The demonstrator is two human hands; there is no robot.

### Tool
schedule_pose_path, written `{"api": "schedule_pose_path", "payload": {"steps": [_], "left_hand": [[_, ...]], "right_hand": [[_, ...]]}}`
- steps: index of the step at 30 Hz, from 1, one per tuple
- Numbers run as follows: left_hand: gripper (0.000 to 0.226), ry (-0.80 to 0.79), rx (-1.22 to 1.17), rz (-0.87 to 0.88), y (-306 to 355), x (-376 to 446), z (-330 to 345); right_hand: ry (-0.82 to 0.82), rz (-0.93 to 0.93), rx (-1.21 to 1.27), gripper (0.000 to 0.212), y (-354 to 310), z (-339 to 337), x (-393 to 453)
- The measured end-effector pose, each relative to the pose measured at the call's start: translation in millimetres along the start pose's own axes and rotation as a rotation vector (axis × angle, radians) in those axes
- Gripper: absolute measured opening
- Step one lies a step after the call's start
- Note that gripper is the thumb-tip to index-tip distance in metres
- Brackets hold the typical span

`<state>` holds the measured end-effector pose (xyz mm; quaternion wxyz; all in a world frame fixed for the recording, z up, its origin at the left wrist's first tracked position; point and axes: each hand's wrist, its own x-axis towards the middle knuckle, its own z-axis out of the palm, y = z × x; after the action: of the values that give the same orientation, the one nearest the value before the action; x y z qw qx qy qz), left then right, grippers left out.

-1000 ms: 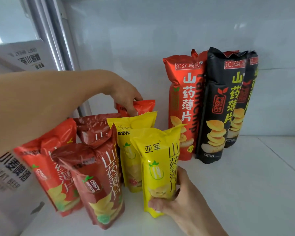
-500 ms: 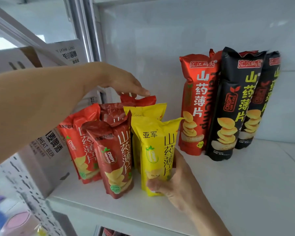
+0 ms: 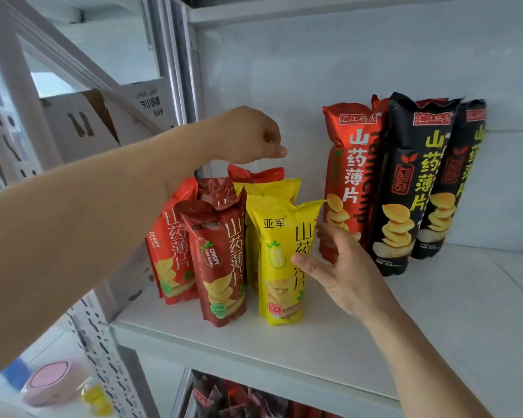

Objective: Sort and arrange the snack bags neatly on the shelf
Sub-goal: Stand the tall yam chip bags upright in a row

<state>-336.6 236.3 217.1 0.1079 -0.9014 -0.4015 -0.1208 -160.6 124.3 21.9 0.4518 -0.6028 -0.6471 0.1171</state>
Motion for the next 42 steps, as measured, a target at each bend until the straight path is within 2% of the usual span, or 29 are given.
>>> {"api": "schedule_pose_path", "payload": {"steps": [7,11,15,18,22,27,32,37,42], "left_hand": [[0.048,0.141,-0.037,0.083,50,-14,-8],[0.043,0.165,-0.123,0.114,92,-23,-4],[0.045,0.163,-0.263,0.078,133,-19,13],[0.053,0.182,-0.486,-0.014,167,-6,51],[0.067,0.301,-0.825,-0.261,210,20,127],[0.083,0.418,-1.067,-0.559,246,44,203],[0.077,0.445,-1.143,-0.629,260,58,230],[0.100,0.375,-1.186,-0.685,256,68,248],[0.083,0.365,-1.270,-0.638,251,69,259]], "right_hand": [[0.069,0.032,-0.062,0.088,-11,-38,-5],[0.067,0.102,-0.076,0.067,11,-65,-9],[0.087,0.143,-0.123,0.091,48,-103,-8],[0.128,0.177,-0.081,0.084,83,-133,-3],[0.193,0.234,0.022,0.063,127,-163,9],[0.247,0.251,0.084,0.059,164,-181,37],[0.288,0.274,0.194,0.067,188,-173,61],[0.260,0.264,0.290,0.054,207,-165,81],[0.257,0.286,0.373,0.055,224,-161,89]]}}
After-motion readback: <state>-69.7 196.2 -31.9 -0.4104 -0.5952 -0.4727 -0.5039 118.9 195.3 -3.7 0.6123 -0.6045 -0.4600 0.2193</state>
